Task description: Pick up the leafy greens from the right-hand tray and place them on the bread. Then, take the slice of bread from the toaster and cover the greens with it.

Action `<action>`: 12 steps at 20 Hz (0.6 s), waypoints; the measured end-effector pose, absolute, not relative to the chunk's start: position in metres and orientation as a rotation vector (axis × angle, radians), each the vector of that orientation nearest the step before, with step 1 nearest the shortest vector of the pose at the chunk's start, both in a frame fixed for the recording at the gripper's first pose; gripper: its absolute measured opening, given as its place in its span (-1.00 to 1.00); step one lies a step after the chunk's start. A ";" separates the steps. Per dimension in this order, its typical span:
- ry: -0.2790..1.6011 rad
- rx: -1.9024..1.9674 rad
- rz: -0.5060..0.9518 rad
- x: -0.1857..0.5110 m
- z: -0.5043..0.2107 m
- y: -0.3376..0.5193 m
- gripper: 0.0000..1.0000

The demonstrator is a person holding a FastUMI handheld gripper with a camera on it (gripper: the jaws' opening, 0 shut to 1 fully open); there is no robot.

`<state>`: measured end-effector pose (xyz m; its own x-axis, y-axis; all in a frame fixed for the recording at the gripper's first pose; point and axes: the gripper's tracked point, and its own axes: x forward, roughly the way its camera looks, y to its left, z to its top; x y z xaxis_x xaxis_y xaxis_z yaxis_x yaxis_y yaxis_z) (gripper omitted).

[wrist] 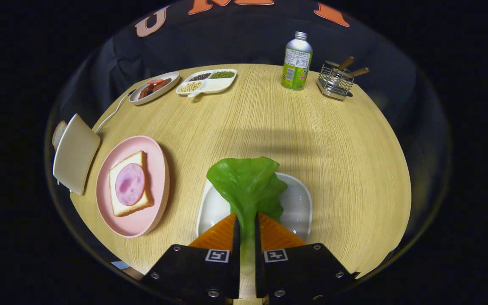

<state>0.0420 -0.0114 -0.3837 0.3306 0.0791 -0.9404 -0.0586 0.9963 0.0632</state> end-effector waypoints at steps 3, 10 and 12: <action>1.200 0.030 0.094 0.046 -0.368 -0.007 -0.69; 1.141 0.057 0.174 0.058 -0.338 0.036 -0.69; 1.131 0.050 0.205 0.060 -0.334 0.052 -0.69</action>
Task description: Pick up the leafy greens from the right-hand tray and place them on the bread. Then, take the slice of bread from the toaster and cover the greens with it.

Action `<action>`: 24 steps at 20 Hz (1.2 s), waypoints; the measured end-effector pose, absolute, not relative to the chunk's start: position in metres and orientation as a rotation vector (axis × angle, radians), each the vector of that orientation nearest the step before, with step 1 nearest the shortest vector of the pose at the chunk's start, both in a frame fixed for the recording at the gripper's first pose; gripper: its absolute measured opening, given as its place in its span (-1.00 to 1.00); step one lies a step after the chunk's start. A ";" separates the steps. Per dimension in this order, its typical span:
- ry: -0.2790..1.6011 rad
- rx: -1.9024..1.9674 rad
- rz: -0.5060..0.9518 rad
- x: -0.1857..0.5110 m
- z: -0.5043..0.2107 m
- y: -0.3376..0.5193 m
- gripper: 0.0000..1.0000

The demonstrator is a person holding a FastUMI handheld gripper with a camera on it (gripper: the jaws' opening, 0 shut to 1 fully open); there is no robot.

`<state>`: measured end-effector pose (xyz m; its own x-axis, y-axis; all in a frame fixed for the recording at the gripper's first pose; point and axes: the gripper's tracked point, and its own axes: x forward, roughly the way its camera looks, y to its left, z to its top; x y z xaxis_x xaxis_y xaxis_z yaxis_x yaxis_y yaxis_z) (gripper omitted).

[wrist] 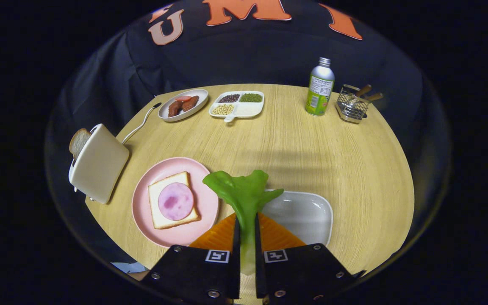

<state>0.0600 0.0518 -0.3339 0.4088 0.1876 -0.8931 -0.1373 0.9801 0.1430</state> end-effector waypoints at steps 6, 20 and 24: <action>1.135 0.044 0.290 0.063 -0.332 0.098 -0.70; 1.170 0.091 0.360 0.076 -0.355 0.180 -0.66; 1.190 0.058 0.371 0.075 -0.365 0.192 -0.56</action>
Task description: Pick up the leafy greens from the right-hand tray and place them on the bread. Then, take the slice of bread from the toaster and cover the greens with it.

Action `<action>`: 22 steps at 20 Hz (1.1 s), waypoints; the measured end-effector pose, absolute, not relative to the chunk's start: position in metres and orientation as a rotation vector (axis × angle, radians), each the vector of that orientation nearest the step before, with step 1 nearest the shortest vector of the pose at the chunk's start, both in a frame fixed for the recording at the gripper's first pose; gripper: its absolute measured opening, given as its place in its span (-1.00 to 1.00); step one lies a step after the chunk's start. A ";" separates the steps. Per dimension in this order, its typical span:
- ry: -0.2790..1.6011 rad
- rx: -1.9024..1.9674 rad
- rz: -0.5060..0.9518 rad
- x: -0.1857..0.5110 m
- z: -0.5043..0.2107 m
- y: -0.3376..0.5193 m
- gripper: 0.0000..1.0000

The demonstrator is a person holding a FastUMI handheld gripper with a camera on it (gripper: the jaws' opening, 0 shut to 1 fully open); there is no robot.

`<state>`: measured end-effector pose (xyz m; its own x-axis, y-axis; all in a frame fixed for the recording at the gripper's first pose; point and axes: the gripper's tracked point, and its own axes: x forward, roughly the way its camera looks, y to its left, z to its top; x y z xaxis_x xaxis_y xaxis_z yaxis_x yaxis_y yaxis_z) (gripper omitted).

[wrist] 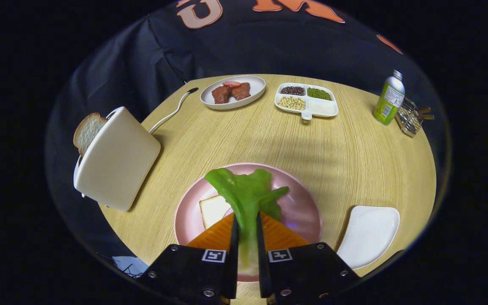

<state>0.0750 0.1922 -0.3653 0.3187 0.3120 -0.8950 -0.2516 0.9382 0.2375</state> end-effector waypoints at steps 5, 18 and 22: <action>1.195 0.047 0.399 0.076 -0.360 0.199 -0.35; 1.105 0.066 0.469 0.081 -0.283 0.234 0.63; 1.065 0.047 0.501 0.085 -0.253 0.264 0.88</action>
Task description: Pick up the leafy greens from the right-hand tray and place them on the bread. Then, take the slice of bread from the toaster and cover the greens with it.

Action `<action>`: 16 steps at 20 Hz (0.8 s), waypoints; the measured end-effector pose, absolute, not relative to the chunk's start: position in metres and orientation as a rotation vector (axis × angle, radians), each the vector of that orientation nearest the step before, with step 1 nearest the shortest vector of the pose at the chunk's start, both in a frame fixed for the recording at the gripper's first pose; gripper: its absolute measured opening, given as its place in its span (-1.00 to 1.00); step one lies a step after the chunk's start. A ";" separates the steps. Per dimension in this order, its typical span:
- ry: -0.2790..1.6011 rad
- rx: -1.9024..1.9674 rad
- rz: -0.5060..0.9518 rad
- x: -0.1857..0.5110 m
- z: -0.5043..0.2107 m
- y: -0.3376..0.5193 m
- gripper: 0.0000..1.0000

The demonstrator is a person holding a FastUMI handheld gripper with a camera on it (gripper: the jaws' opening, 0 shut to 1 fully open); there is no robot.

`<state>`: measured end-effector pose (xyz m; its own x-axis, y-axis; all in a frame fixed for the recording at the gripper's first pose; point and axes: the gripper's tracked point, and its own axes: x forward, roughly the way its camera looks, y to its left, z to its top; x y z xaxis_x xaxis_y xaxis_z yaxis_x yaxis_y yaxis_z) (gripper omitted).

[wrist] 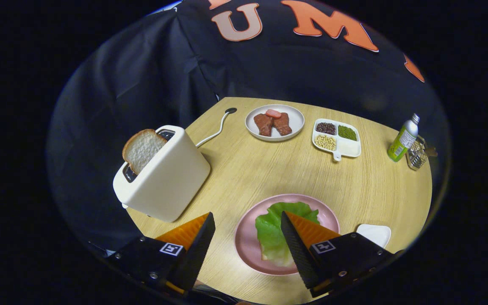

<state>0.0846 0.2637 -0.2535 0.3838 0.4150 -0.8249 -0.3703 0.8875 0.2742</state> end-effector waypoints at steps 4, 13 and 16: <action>1.078 0.037 0.495 0.092 -0.230 0.294 0.95; 1.083 0.020 0.596 0.100 -0.147 0.410 0.97; 1.070 0.024 0.605 0.108 -0.125 0.451 0.96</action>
